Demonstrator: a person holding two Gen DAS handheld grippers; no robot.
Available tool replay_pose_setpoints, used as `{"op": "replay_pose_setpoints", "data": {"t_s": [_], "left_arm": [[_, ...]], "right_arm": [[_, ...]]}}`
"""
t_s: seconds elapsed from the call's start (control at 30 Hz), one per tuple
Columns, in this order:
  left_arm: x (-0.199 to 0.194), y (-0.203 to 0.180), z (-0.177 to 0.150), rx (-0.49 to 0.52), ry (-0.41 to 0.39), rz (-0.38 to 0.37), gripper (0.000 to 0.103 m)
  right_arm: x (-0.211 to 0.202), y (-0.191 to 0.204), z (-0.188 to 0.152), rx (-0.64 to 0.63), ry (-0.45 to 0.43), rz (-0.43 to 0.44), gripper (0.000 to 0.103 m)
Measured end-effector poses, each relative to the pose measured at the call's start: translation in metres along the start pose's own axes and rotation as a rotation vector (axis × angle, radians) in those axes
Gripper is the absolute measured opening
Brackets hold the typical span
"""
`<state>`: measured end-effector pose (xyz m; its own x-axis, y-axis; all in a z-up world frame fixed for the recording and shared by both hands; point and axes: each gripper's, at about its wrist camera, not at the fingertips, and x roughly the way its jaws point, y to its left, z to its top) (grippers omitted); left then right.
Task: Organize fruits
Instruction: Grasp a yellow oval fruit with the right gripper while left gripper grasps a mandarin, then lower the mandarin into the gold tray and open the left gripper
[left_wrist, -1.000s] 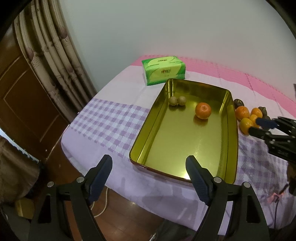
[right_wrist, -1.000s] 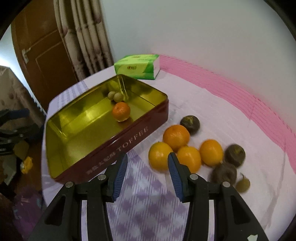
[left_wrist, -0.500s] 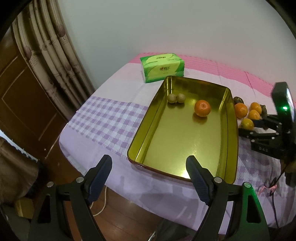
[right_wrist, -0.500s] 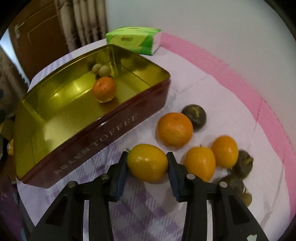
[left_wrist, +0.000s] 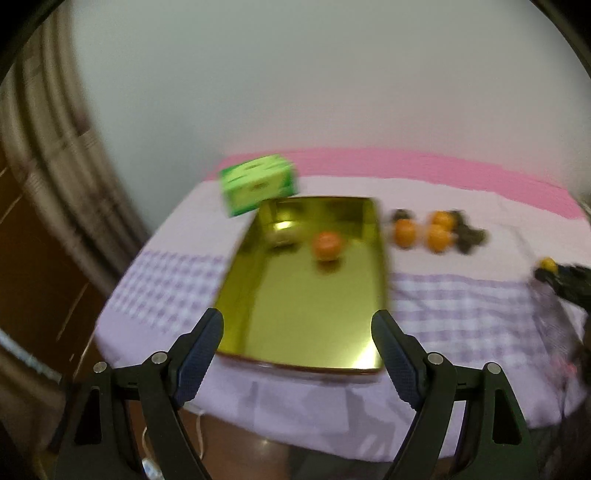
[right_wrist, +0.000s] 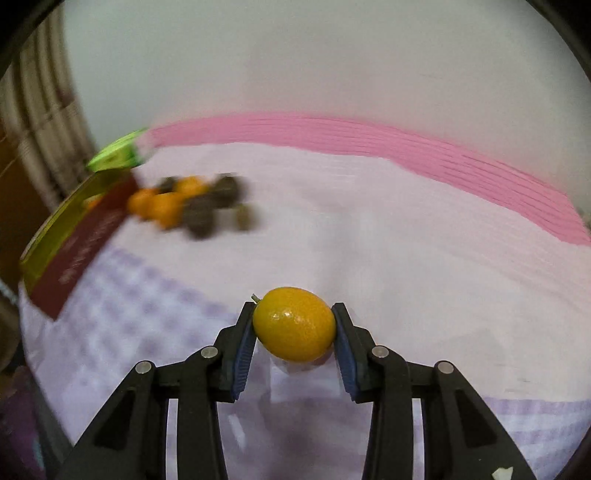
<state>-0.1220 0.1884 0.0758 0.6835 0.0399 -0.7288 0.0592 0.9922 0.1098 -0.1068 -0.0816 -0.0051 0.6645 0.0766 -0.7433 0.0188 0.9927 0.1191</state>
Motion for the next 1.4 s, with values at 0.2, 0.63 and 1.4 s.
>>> {"op": "replay_pose_setpoints", "data": {"t_s": [0.2, 0.63, 1.4], "left_arm": [[0.003, -0.056, 0.016, 0.113, 0.054, -0.314, 0.082], [0.098, -0.135, 0.096, 0.375, 0.133, -0.503, 0.075], [0.199, -0.171, 0.102, 0.579, 0.325, -0.466, 0.043]], "right_arm": [[0.011, -0.040, -0.001, 0.062, -0.009, -0.051, 0.037], [0.016, -0.048, -0.003, 0.123, -0.029, 0.049, 0.038], [0.018, -0.057, -0.003, 0.174, -0.037, 0.101, 0.038]]}}
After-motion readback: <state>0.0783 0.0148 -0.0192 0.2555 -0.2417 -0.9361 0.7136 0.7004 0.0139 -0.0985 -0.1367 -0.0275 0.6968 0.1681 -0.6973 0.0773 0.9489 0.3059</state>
